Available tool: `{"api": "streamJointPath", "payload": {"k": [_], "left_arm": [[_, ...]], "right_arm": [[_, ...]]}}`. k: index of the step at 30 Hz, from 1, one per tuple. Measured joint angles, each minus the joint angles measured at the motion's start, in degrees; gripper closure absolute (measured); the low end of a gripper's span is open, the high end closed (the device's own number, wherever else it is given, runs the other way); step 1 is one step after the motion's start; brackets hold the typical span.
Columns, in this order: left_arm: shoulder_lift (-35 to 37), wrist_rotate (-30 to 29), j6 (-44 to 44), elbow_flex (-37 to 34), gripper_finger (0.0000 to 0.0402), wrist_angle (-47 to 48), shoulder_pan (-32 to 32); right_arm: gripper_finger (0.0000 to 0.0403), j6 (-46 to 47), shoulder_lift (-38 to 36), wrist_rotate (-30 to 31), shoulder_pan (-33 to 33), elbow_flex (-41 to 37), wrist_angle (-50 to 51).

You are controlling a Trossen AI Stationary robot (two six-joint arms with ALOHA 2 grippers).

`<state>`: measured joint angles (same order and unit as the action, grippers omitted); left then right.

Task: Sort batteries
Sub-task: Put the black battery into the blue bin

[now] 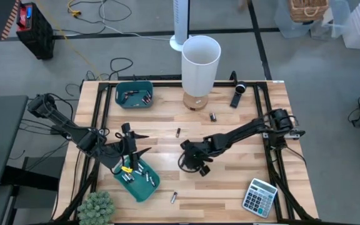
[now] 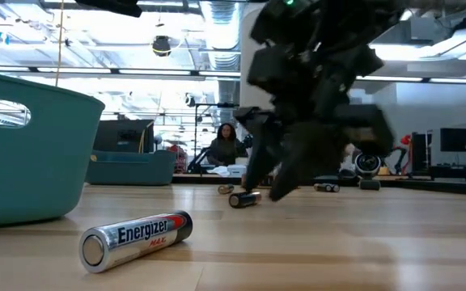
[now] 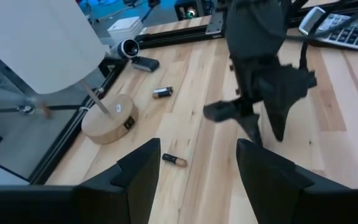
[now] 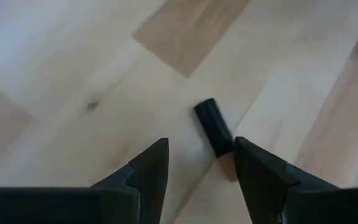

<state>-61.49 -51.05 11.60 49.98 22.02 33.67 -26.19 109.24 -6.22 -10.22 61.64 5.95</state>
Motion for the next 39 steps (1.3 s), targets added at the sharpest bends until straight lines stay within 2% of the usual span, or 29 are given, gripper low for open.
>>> {"api": "streamJointPath", "payload": {"k": [5,10,15,23,31,35,39], "left_arm": [[0.0,0.0,0.1,0.0,0.0195,0.1,0.8],[0.0,0.0,0.5,0.0,0.0195,0.6,1.3],[0.0,0.1,1.1,0.0,0.0195,1.3,1.3],[0.0,-0.1,0.5,0.0,0.0195,1.1,1.3],[0.0,-2.2,-4.0,0.0,0.0195,-4.0,1.3],[0.0,-2.2,-4.0,0.0,0.0195,-4.0,1.6],[0.0,-2.3,-4.4,0.0,0.0195,-4.0,1.9]], "right_arm": [[0.0204,-1.4,4.8,0.1,0.0,4.8,1.2],[0.0218,-2.1,7.5,-0.6,0.8,9.4,7.5],[0.0268,-2.2,7.9,-0.7,1.1,10.6,8.8],[0.0385,-2.4,7.9,-0.1,1.3,10.6,7.9],[0.0394,-2.4,6.6,0.3,3.0,10.3,5.4],[0.0396,-2.3,3.6,-3.3,7.0,9.4,-2.3],[0.0397,-0.3,2.0,-7.9,11.8,7.3,-17.6]]}}
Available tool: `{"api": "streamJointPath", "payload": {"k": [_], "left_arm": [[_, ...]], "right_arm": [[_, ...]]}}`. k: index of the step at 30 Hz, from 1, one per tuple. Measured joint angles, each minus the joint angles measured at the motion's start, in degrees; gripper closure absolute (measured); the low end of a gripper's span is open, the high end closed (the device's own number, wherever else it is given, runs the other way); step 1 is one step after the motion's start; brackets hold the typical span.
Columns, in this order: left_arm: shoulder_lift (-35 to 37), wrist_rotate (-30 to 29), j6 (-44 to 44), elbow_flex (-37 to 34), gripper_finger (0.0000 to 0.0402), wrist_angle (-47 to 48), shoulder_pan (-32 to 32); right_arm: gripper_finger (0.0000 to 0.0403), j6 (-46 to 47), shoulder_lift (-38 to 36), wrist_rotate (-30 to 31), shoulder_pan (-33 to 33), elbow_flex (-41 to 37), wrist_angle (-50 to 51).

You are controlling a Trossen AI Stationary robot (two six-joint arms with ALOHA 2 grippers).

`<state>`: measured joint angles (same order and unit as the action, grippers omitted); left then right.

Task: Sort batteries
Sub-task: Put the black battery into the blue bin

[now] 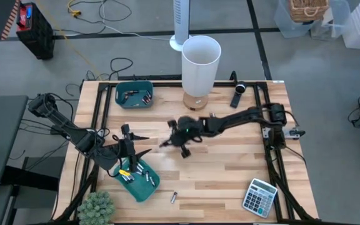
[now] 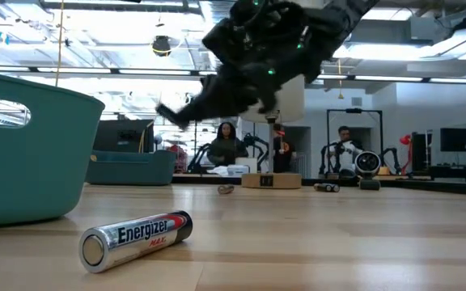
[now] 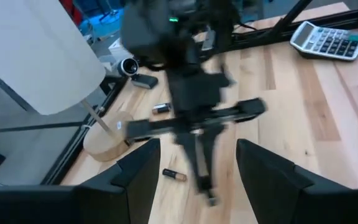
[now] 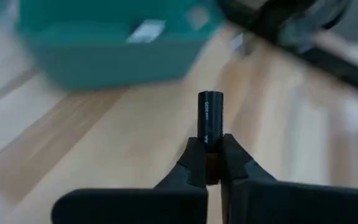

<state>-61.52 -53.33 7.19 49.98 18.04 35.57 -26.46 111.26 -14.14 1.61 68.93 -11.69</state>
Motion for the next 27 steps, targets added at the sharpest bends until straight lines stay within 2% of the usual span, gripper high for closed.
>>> {"api": "streamJointPath", "payload": {"k": [4,6,13,20,23,27], "left_arm": [[0.0,-2.7,-0.5,0.0,0.0195,0.0,0.0],[0.0,-4.1,-0.8,0.0,0.0195,0.0,0.0],[0.0,-6.1,-1.3,0.0,0.0195,0.0,0.0],[0.1,-18.8,3.3,0.0,0.0195,0.0,0.5],[0.1,-23.3,4.8,0.0,0.0195,0.3,1.3],[0.1,-25.2,5.4,0.0,0.0195,0.6,2.2]], "right_arm": [[0.0398,1.0,0.1,-0.5,4.1,0.8,-13.9],[0.0398,2.4,1.1,-0.5,6.2,3.9,-16.5],[0.0398,8.9,8.2,-0.5,11.5,18.6,-13.6],[0.0398,14.3,19.1,-0.3,14.0,34.0,-9.5],[0.0398,14.6,24.2,3.3,14.3,41.0,-6.1],[0.0398,15.3,30.0,9.4,14.2,48.6,-3.4]]}}
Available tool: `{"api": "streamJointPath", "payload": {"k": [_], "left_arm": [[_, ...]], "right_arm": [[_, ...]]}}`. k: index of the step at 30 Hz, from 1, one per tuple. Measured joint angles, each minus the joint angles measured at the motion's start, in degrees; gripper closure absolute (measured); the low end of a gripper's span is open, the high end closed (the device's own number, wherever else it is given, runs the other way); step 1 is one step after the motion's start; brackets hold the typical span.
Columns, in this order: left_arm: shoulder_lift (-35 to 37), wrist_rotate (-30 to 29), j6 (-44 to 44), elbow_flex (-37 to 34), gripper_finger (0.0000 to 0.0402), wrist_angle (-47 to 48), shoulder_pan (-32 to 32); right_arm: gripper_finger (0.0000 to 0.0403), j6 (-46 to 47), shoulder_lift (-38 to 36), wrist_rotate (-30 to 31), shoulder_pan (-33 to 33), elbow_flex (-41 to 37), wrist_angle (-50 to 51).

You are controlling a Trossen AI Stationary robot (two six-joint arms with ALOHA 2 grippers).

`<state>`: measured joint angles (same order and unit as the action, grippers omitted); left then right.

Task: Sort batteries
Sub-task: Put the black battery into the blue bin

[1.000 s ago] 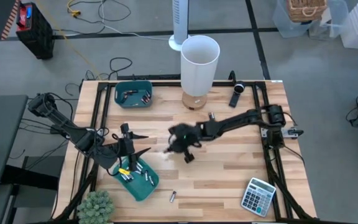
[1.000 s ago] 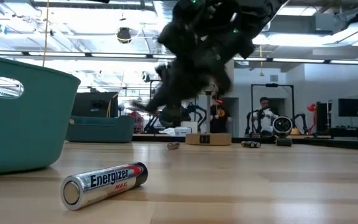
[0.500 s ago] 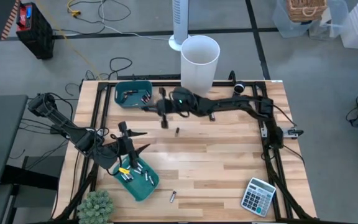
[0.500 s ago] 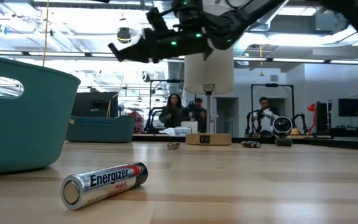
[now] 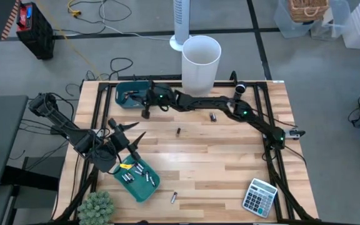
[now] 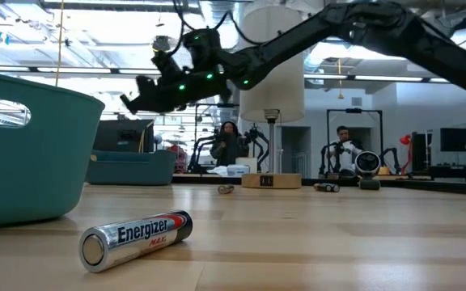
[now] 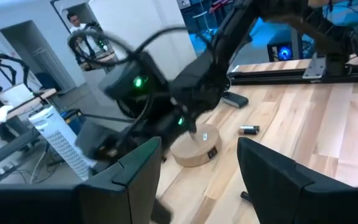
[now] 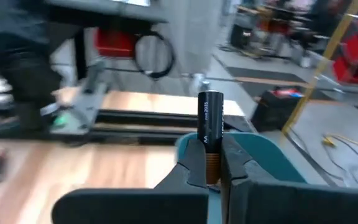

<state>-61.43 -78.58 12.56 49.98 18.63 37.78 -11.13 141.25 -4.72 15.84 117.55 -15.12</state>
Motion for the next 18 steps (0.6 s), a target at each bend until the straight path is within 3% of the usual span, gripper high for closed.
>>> {"api": "streamJointPath", "payload": {"k": [6,11,18], "left_arm": [[0.0,-0.1,0.5,0.0,0.0195,1.4,0.2],[0.0,-0.3,4.4,0.0,0.0195,5.3,0.1],[0.0,-0.7,5.5,0.0,0.0195,6.1,0.1]], "right_arm": [[0.0396,3.8,4.4,8.7,0.6,7.9,3.5],[0.038,7.6,4.5,12.5,1.9,9.0,6.0],[0.0299,11.1,4.5,12.6,2.8,9.0,7.3]]}}
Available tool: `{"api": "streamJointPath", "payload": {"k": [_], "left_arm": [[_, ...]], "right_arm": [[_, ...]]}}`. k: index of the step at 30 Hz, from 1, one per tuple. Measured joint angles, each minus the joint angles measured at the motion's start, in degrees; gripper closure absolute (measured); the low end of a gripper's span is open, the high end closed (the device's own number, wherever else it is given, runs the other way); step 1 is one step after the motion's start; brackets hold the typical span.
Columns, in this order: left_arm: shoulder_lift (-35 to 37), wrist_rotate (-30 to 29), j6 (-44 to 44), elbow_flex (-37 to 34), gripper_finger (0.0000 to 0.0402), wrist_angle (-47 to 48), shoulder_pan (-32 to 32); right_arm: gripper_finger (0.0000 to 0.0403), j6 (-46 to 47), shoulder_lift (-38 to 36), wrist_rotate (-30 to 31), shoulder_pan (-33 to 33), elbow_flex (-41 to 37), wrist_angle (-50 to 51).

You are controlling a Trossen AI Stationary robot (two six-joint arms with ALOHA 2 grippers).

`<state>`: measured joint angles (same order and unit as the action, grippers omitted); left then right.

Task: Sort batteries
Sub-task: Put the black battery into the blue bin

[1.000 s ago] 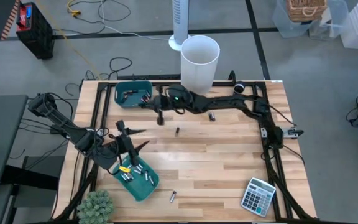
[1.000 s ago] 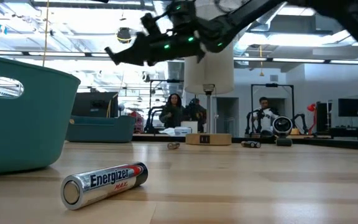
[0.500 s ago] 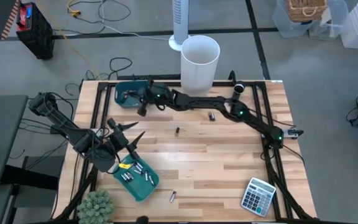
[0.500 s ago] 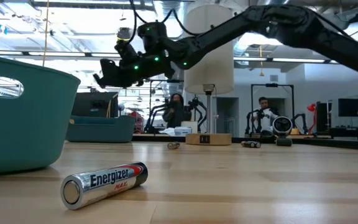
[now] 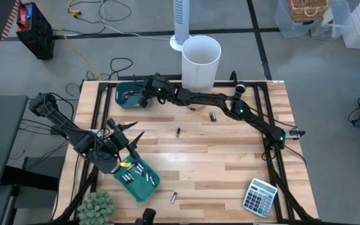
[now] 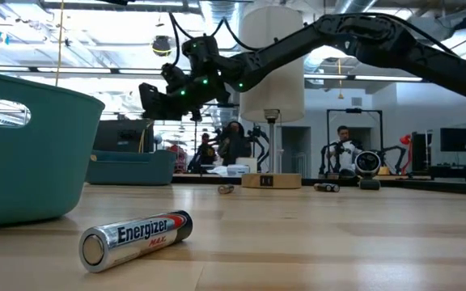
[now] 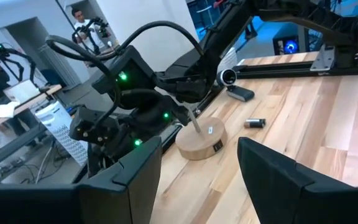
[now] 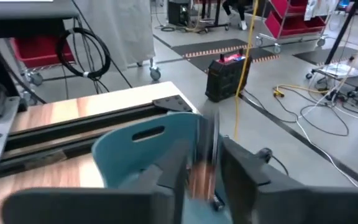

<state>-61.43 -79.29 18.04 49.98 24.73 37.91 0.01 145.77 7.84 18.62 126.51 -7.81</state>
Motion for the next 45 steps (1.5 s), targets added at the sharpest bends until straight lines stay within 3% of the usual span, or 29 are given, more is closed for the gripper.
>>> {"api": "streamJointPath", "payload": {"k": [9,15,20,24,33,39,45], "left_arm": [[0.0,0.0,2.0,0.0,0.0195,1.7,0.0],[0.0,0.1,4.8,0.0,0.0195,3.1,0.0],[0.0,0.1,5.6,0.0,0.0195,3.0,0.0],[0.0,0.2,7.0,0.0,0.0195,3.7,0.0],[-0.3,2.1,15.5,0.0,0.0195,9.9,-0.9],[-0.7,12.9,18.1,-0.1,0.0195,11.6,-7.2],[-3.6,16.9,17.8,-0.1,0.0195,11.8,-13.6]], "right_arm": [[0.018,-3.7,-0.8,-0.2,-0.7,0.0,0.7],[0.0175,-10.8,-3.0,-0.5,-4.3,-0.4,1.5],[0.019,-11.4,-6.1,-0.5,-5.9,-4.3,-0.8],[0.0202,-9.1,-11.6,-0.4,-6.1,-16.1,-11.1],[0.0213,-6.0,-32.8,-0.3,-4.9,-57.8,-36.2],[0.0213,-7.0,-46.9,-0.2,-5.8,-74.4,-36.3],[0.0214,-12.6,-55.4,-0.1,-9.4,-82.1,-34.3]]}}
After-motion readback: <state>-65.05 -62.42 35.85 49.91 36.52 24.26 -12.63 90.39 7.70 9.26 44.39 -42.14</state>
